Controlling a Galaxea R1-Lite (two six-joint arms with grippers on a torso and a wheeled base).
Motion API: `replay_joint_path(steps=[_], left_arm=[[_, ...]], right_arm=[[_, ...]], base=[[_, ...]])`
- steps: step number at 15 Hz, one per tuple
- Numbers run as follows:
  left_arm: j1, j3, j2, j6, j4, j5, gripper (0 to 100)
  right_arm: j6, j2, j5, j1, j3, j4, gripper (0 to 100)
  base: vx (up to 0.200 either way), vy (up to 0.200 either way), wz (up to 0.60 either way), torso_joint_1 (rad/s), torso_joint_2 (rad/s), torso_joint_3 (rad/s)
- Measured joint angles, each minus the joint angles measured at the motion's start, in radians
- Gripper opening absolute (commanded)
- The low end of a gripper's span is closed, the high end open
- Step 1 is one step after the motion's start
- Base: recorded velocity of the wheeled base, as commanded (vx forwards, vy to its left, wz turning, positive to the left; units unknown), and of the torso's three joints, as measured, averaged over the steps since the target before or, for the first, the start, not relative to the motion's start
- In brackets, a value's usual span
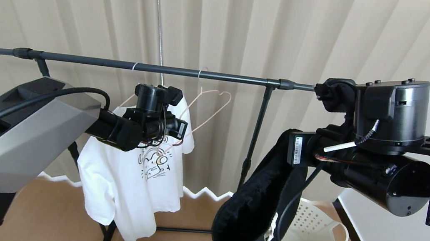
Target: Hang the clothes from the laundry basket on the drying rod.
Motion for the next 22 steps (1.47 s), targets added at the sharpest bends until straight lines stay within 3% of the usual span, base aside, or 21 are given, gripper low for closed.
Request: replay_joint_path(steps=[4,10,20,22], left_arm=[[-0.002,0.021,-0.024,-0.014,-0.011,0.001,0],[-0.024,0.081,-0.07,-0.036,-0.114,0.0,0],[-0.061,0.459,-0.277,-0.014,-0.212,0.017,0],[-0.072,0.573,-0.317,-0.016,-0.396,0.042,0]], right_arm=[[0.0,-0.003,0.0,-0.001,0.003,-0.001,0],[0.0,-0.005,0.001,-0.003,-0.001,-0.001,0],[-0.002,-0.013,0.002,-0.003,0.003,-0.001,0],[0.0,-0.01,0.003,-0.003,0.003,-0.001,0]], base=[[0.0,0.0,0.0,0.0,0.0,0.0],[0.0,0.0,0.0,0.0,0.0,0.0],[0.0,0.0,0.0,0.0,0.0,0.0],[0.0,0.0,0.0,0.0,0.0,0.0]])
